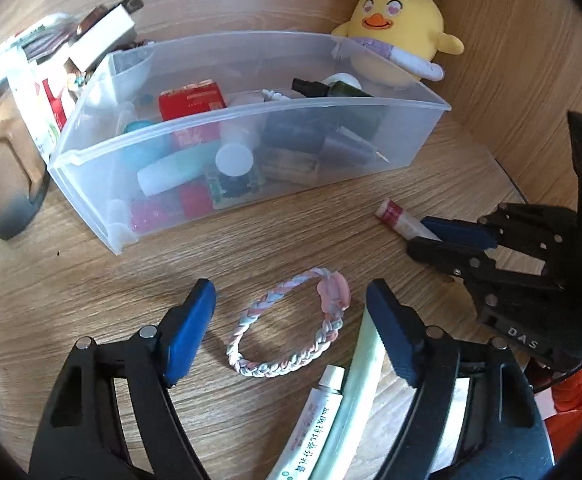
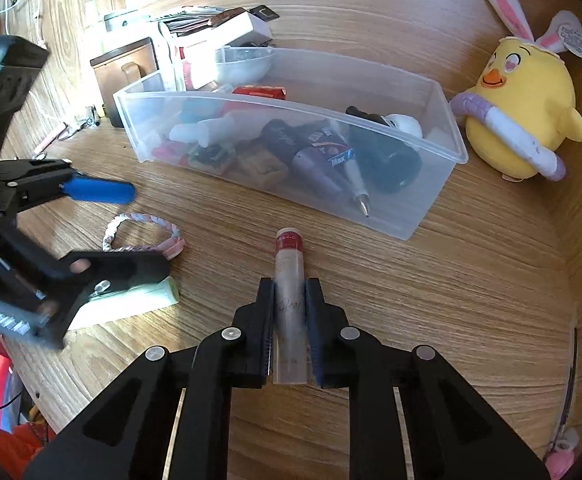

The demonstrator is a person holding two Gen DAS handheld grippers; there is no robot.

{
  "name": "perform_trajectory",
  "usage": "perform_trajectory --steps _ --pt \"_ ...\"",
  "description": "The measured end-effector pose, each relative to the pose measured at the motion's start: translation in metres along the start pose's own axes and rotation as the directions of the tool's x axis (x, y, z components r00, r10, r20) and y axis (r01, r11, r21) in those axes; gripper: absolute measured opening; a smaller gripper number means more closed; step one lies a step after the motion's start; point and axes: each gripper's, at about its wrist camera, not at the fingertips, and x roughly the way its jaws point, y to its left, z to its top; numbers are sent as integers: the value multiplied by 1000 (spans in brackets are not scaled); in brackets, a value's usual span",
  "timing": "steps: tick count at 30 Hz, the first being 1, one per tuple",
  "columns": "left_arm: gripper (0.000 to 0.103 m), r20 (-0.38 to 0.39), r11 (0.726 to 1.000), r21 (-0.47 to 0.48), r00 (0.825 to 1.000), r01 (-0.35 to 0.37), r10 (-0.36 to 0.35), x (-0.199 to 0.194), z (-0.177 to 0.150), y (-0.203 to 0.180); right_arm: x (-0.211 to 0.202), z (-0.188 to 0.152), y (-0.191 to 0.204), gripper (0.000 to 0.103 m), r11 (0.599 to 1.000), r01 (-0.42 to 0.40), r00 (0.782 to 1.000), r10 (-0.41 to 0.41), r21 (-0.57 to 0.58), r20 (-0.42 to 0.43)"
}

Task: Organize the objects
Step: 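Grasp the braided pink-white bracelet with the left gripper while the right gripper grasps the red-capped tube, then carry the bracelet and red-capped tube into the clear box and open both grippers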

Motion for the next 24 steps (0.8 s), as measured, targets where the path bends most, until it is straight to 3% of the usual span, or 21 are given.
perform_trajectory --steps 3,8,13,24 --pt "69 9 1000 20 1000 -22 21 0 -4 -2 -1 1 1 14 1000 0 1000 0 10 2" --pt "47 28 992 103 997 -75 72 1 -6 -15 -5 3 -4 14 999 -6 1000 5 41 16" --pt "15 44 991 108 996 -82 78 3 -2 -13 -7 7 -5 14 998 -15 999 12 58 39" --pt "14 127 994 62 989 -86 78 -18 0 -7 -27 18 -5 14 997 -35 993 27 69 111"
